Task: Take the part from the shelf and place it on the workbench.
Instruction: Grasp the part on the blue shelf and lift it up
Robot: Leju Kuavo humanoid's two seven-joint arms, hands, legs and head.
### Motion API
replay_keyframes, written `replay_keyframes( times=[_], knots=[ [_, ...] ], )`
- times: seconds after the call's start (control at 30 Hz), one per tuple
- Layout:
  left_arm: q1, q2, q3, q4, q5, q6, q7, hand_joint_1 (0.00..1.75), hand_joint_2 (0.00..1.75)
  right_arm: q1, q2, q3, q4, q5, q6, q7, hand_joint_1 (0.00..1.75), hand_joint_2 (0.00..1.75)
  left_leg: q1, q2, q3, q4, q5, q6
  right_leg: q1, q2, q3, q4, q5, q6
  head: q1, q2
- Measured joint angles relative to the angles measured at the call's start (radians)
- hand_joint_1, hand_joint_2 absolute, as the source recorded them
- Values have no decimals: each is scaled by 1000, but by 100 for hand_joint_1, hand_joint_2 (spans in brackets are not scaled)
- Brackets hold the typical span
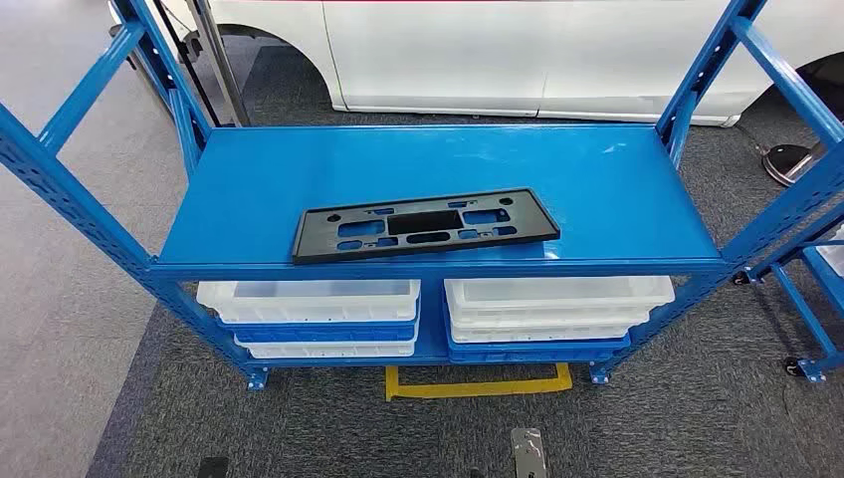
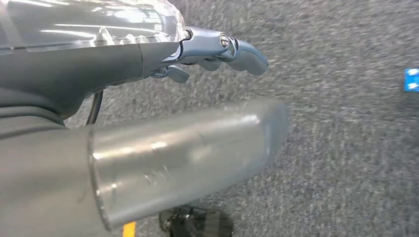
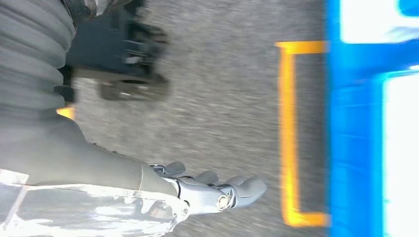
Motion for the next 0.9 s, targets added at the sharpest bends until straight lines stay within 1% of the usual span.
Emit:
replay_keyframes(
  times=[0.07,0.17,0.23,0.27,0.33,0.4,0.47,0.53,0.6,0.67,0.77,0.9],
  knots=[
    [-1,-1,2,2,-10,2,-8,0,0,-2,2,2,-5,2,-9,-23,0,175,0,0,0,0,0,0,0,0,0,0,0,0,0,0],
    [-5,-5,7,7,-40,5,-30,0,0,-6,7,11,-19,15,-35,-84,0,175,0,0,0,0,0,0,0,0,0,0,0,0,0,0],
    [-6,-7,5,10,-84,-8,-37,0,0,2,3,11,-61,56,-44,-102,0,175,0,0,0,0,0,0,0,0,0,0,0,0,0,0],
    [-6,-6,0,11,-113,-20,-37,0,0,8,-5,5,-102,88,-33,-105,0,175,0,0,-1,0,0,0,0,0,0,0,0,0,0,0],
    [-7,-2,-11,14,-148,-48,-37,0,0,22,-28,-16,-221,167,26,-108,0,175,-1,0,-1,0,0,0,0,0,-1,0,0,0,0,0],
    [-8,2,-14,15,-140,-72,-41,0,0,38,-51,-37,-378,251,86,-109,0,175,-1,0,-1,0,0,0,0,0,-1,0,0,0,0,0],
    [-8,3,-11,16,-125,-86,-39,0,0,65,-62,-46,-551,322,110,-111,0,175,-1,0,0,1,0,0,-1,0,-1,0,0,0,0,0],
    [-8,3,-4,18,-123,-89,-25,0,0,106,-63,-41,-714,371,106,-112,0,175,-1,-1,-1,1,0,0,-1,-1,-1,0,0,0,0,0],
    [-6,4,2,20,-125,-88,-9,0,0,148,-65,-17,-862,393,91,-113,0,87,-1,-1,-2,1,0,0,-1,-1,-1,0,0,0,0,0],
    [-5,4,9,21,-119,-86,2,0,0,172,-76,28,-985,386,85,-112,0,0,0,-1,-2,1,0,0,-1,0,-2,0,0,0,0,0],
    [-7,4,26,21,-107,-85,14,0,0,181,-101,111,-1114,368,84,-113,0,0,0,0,-2,1,0,0,0,1,-2,0,-1,0,0,0],
    [-7,4,29,21,-106,-85,16,0,0,182,-105,128,-1133,365,83,-113,0,0,0,0,-2,1,0,0,0,1,-2,0,-1,-1,0,0]
  ],
)
